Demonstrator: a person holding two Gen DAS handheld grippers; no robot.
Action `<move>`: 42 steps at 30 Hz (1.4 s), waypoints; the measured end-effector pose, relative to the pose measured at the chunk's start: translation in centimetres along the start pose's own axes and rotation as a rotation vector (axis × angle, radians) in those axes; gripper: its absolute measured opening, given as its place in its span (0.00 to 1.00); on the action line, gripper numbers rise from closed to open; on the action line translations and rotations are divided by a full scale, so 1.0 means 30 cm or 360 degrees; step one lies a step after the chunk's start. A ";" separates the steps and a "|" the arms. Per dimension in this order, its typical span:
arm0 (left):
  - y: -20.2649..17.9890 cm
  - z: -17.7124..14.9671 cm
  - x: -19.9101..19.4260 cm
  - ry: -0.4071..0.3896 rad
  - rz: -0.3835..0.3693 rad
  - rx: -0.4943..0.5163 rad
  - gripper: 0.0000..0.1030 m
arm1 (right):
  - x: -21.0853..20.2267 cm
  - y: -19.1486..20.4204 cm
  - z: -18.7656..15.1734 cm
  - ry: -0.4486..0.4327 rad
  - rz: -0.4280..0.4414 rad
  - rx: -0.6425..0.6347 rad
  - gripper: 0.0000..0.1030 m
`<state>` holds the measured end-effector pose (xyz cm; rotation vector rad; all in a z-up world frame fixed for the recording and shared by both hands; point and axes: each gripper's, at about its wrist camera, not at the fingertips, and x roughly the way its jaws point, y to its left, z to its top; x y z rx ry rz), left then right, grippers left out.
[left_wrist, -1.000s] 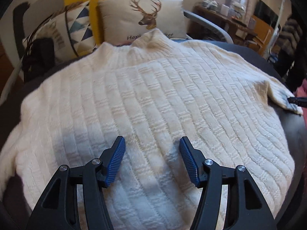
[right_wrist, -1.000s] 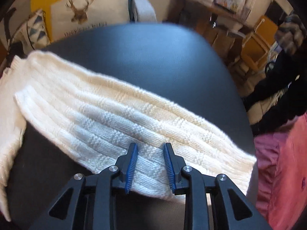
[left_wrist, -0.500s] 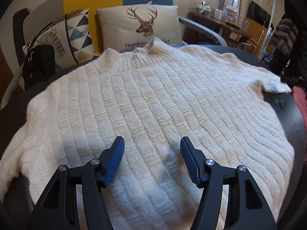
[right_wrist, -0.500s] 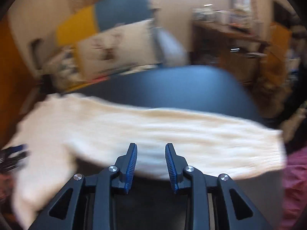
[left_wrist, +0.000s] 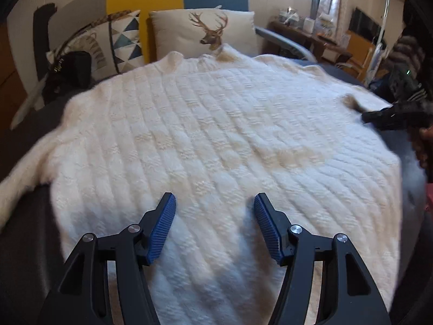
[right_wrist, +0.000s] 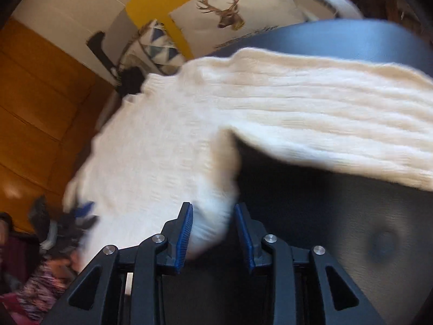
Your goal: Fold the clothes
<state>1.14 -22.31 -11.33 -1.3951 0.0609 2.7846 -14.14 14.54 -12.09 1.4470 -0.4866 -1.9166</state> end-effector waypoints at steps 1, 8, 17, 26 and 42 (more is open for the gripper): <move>0.008 0.008 0.008 0.0004 0.0029 0.0020 0.64 | 0.021 0.014 0.014 0.0037 0.0067 0.0028 0.33; 0.089 0.050 0.069 0.0035 0.0122 -0.0016 0.86 | 0.161 0.216 0.133 0.0163 0.0498 -0.0104 0.49; 0.086 0.045 0.070 0.0034 0.0101 -0.0042 0.88 | 0.152 0.085 0.043 0.0390 0.0339 -0.0191 0.49; -0.084 -0.004 -0.116 -0.0082 0.0016 0.0046 0.79 | 0.089 0.121 -0.169 0.0391 0.0401 -0.0270 0.49; -0.153 -0.092 -0.094 -0.0007 -0.0025 -0.0039 0.82 | 0.335 0.597 -0.005 0.0278 0.0396 -0.0457 0.30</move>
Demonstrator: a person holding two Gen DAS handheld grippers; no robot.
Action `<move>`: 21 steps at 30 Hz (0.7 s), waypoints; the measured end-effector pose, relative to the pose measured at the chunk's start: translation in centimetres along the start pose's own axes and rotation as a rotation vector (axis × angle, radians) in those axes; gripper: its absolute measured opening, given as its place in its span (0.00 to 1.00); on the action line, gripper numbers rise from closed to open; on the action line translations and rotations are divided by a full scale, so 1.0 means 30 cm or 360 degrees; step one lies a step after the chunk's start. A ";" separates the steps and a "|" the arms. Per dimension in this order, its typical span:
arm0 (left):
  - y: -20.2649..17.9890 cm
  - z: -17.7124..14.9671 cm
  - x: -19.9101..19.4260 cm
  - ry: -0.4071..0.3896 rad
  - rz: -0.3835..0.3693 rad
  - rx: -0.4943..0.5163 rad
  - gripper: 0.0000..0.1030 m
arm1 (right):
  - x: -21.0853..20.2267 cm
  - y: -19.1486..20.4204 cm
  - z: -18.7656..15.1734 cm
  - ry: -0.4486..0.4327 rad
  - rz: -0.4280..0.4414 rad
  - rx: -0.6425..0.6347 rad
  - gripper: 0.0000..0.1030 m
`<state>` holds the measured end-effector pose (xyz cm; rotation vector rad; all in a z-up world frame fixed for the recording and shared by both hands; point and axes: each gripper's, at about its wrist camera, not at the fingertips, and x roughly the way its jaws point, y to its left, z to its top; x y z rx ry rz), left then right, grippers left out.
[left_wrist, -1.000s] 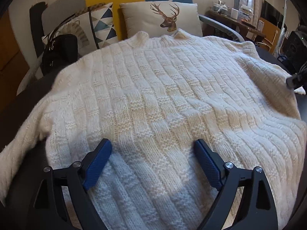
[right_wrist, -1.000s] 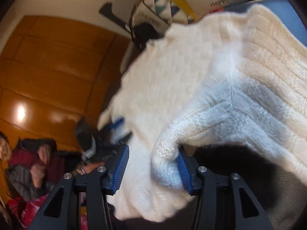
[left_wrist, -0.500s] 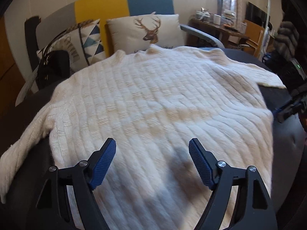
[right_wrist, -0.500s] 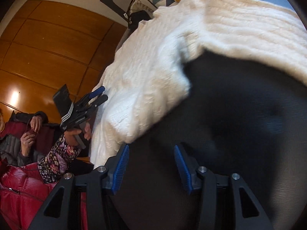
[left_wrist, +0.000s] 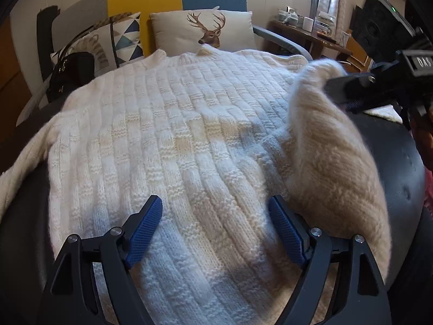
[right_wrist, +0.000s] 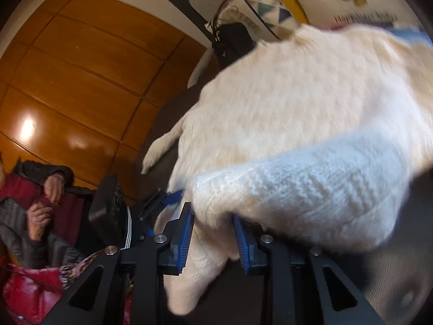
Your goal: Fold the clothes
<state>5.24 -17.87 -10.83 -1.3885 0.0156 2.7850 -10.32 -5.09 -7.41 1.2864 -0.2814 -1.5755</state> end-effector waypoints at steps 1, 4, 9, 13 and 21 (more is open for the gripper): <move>-0.001 0.001 0.005 0.0011 0.0002 0.0010 0.82 | 0.018 0.002 0.012 0.0017 -0.0043 -0.0019 0.31; 0.006 0.008 0.020 0.0062 -0.0029 -0.0025 0.82 | 0.060 -0.039 0.022 0.0076 -0.0090 -0.0004 0.31; 0.027 0.029 0.045 0.0151 -0.0100 -0.0050 0.84 | 0.012 -0.065 0.009 0.0073 -0.0092 -0.0018 0.35; 0.028 0.031 0.055 0.0165 -0.0119 -0.0052 0.85 | -0.086 -0.061 -0.083 0.0113 -0.0255 -0.0156 0.36; 0.029 0.028 0.051 0.0163 -0.0133 -0.0068 0.85 | -0.032 -0.086 -0.225 0.0216 -0.0408 -0.0416 0.36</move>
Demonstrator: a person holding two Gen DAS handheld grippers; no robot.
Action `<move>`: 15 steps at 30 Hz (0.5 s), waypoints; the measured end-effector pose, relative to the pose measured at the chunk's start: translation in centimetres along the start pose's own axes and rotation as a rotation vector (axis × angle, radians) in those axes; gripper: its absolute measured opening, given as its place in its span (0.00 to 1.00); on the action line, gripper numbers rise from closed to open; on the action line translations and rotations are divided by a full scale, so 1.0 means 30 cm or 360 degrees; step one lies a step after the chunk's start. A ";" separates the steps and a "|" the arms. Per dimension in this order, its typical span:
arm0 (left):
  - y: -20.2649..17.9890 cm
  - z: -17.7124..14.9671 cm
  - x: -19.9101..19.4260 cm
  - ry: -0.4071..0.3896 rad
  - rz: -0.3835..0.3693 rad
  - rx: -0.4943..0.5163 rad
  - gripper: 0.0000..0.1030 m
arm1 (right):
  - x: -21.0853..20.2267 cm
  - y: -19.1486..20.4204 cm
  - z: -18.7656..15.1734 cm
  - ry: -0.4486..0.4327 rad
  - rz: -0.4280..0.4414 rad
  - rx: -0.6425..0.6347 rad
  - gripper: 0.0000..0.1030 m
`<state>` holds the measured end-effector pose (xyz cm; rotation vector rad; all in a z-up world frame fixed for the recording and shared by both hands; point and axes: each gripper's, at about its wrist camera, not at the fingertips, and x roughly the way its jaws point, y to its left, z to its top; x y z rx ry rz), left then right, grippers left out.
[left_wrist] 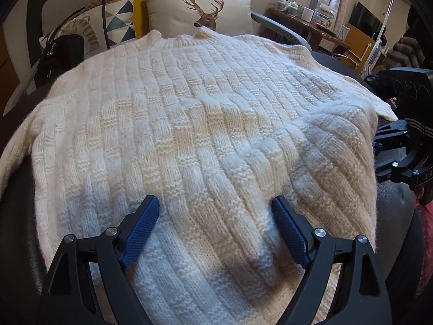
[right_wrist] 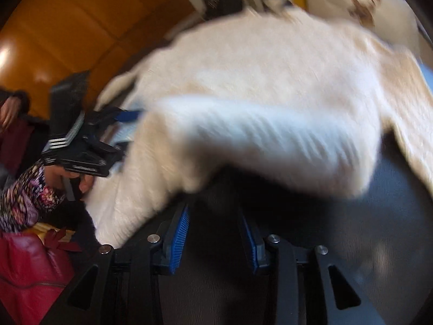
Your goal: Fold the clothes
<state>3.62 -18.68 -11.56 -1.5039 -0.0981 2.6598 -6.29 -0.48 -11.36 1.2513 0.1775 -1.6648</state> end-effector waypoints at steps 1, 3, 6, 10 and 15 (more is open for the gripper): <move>0.002 0.004 0.001 0.0013 -0.0006 -0.0003 0.85 | 0.011 0.010 0.012 -0.0025 -0.0018 -0.0035 0.36; 0.006 0.013 0.003 0.0043 -0.0016 -0.0011 0.85 | 0.050 0.039 0.055 -0.0042 -0.0017 -0.0096 0.37; 0.007 0.022 0.007 0.0072 -0.0019 -0.0014 0.85 | 0.090 0.069 0.118 -0.0070 0.0081 -0.0072 0.33; 0.012 0.031 -0.005 0.0084 -0.0023 -0.0014 0.85 | 0.086 0.041 0.147 -0.0066 0.0235 0.0172 0.08; 0.022 0.025 -0.025 0.0060 -0.0043 -0.0013 0.85 | -0.056 0.011 0.091 -0.0134 0.0360 0.0321 0.06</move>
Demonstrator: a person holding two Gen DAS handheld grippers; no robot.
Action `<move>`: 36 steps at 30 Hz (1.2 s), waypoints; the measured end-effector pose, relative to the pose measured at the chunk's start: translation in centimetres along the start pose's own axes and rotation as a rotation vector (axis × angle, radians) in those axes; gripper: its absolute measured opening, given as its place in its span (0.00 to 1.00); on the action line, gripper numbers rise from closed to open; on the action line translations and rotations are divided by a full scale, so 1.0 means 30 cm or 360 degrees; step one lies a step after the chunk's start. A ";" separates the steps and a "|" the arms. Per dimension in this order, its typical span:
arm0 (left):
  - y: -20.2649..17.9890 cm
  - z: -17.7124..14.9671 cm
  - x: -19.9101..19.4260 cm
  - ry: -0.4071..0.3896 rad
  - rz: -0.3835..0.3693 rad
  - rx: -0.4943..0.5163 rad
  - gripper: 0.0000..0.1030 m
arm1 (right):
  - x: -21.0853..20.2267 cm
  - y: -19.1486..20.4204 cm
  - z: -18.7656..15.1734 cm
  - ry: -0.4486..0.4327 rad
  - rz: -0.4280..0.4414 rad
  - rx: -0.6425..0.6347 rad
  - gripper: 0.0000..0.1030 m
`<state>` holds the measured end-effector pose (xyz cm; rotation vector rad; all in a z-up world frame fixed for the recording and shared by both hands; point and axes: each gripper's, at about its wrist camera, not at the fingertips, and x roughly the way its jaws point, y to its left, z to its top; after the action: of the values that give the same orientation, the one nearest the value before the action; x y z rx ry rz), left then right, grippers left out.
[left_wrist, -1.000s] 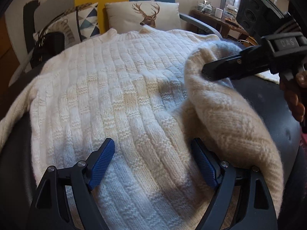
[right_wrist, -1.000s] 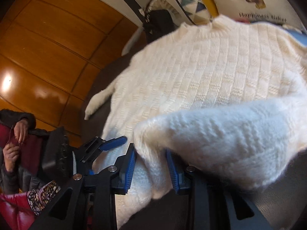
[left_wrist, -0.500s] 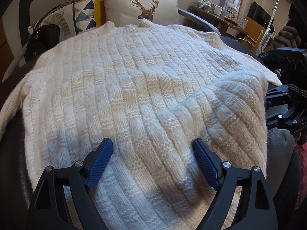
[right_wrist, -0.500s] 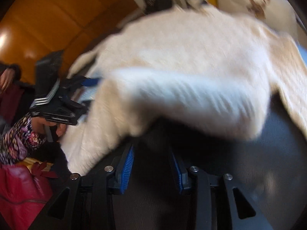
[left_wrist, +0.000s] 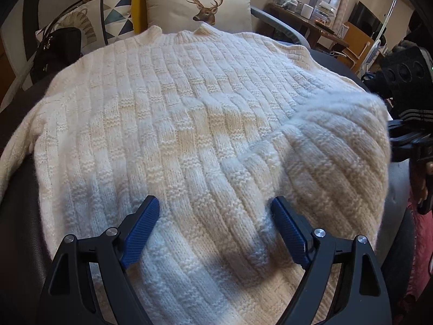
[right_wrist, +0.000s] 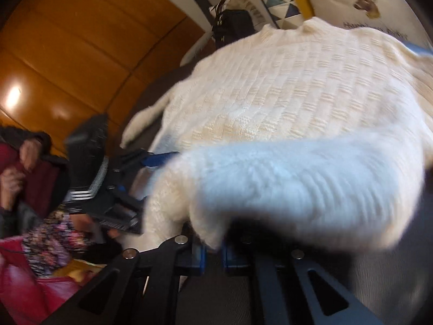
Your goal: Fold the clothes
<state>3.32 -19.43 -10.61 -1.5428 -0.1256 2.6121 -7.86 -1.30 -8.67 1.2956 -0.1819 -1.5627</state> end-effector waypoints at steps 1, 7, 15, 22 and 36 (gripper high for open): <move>-0.004 -0.001 -0.002 -0.0001 0.0015 0.0007 0.85 | -0.033 -0.003 -0.015 -0.0011 0.0025 0.0032 0.06; -0.072 -0.026 0.013 0.0038 0.0224 0.0295 0.85 | -0.209 0.016 -0.107 -0.0028 0.0065 0.0118 0.06; -0.066 -0.045 0.004 0.0000 0.0256 0.0323 0.85 | -0.391 -0.041 -0.213 -0.0103 -0.0189 0.0173 0.09; -0.068 -0.101 -0.175 -0.0162 0.0044 0.0245 0.85 | -0.291 -0.100 -0.337 -0.0053 -0.0279 0.0204 0.19; -0.184 -0.269 -0.084 -0.0060 0.0020 0.0367 0.86 | 0.021 0.038 -0.238 -0.0086 0.0133 0.0108 0.21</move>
<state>11.86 -14.15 -11.61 -1.4206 0.1771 2.5589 -1.47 1.07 -11.19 1.2830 -0.3218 -1.5321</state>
